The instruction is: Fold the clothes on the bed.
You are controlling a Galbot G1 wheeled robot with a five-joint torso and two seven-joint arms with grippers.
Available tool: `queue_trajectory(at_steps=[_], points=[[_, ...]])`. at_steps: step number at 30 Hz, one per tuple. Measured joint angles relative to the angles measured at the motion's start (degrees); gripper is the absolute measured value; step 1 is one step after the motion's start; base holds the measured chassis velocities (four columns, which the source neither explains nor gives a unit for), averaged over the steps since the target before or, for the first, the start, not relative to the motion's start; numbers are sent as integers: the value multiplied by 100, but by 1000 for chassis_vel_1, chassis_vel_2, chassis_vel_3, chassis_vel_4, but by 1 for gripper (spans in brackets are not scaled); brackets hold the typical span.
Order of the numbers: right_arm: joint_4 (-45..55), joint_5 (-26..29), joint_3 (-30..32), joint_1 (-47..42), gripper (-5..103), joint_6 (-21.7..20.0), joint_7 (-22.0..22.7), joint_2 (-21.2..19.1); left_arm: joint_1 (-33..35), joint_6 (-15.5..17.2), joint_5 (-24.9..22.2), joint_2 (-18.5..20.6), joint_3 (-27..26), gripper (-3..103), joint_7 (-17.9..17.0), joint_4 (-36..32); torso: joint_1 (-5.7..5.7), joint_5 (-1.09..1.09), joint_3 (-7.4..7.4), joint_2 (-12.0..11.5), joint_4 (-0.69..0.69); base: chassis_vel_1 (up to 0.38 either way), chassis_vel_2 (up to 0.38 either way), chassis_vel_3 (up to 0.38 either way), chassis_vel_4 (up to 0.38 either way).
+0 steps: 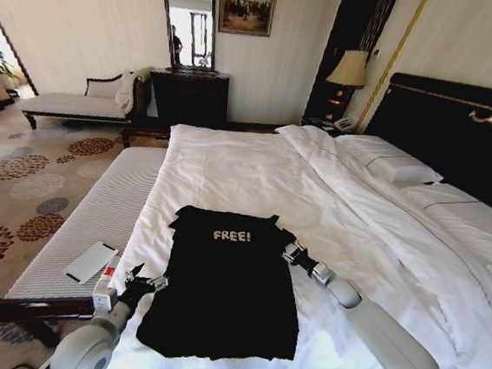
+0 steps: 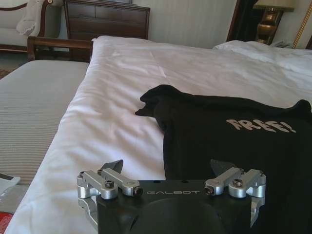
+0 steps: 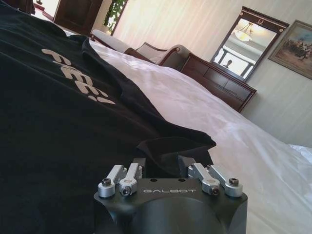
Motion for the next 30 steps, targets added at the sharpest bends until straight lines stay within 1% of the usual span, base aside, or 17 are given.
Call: queue_trajectory(at_steps=[1, 5, 7, 10, 11, 22, 30], points=[[0, 0, 0, 0, 41, 0, 0, 0, 0, 0, 0, 0, 0, 100, 0, 0, 0, 0, 0, 0, 0, 0, 0, 0, 0], [-49, -4, -20, 9, 21, 11, -29, 20, -28, 6, -55, -14, -44, 100, -2, 3, 0, 0, 0, 0, 0, 0, 0, 0, 0], [-58, -5, -21, 9, 21, 15, -34, 22, -29, 6, -63, -15, -53, 100, -2, 8, 0, 0, 0, 0, 0, 0, 0, 0, 0], [-63, 0, -38, 16, 4, 23, -41, 20, -28, 6, -92, -22, -84, 100, -3, 23, 0, 0, 0, 0, -1, 0, 0, 0, 0], [-63, 9, -47, 25, 2, 23, -41, 17, -28, 6, -108, -23, -96, 100, -3, 23, 0, 0, 0, 0, 0, 0, 0, 0, 0], [-51, 130, -180, 227, 0, 22, 32, -32, -33, 8, -212, -46, -201, 100, -12, 8, 0, 0, 0, 0, 0, 0, 0, 0, 0], [-20, 492, -222, 417, 0, -58, 39, -154, -72, 8, -223, -83, -188, 100, -15, 19, 0, 0, 0, 0, 0, 0, 0, 0, 0]])
